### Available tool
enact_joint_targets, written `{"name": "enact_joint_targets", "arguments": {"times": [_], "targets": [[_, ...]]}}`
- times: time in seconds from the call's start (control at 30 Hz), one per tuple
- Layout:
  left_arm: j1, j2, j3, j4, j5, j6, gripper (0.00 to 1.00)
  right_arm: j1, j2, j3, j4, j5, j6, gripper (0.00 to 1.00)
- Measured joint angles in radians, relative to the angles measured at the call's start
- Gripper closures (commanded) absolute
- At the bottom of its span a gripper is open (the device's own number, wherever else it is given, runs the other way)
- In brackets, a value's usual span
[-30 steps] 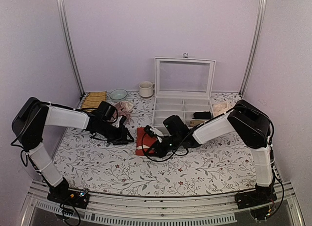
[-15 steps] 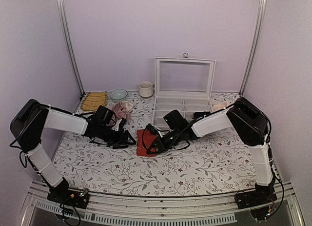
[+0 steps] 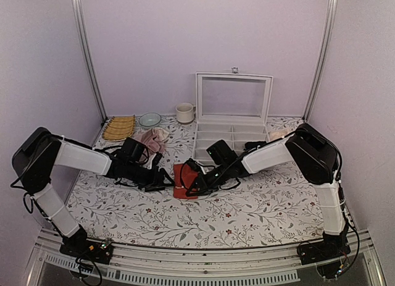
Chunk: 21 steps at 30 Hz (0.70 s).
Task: Roll the underwear
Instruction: Roll the underwear at the center of the board.
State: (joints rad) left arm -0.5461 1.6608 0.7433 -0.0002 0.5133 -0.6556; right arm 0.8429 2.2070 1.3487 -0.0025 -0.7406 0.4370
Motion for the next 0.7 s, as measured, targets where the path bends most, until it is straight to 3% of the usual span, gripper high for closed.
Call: {"name": "enact_joint_targets", "arguments": {"times": [0.37, 0.7], "targets": [[-0.038, 0.003, -0.026, 0.046, 0.016, -0.016, 0.38, 0.0, 0.005, -0.002, 0.014, -0.003, 0.046, 1.0], [-0.05, 0.084, 0.016, 0.074, 0.034, -0.031, 0.49, 0.0, 0.005, -0.002, 0.012, -0.003, 0.045, 1.0]]}}
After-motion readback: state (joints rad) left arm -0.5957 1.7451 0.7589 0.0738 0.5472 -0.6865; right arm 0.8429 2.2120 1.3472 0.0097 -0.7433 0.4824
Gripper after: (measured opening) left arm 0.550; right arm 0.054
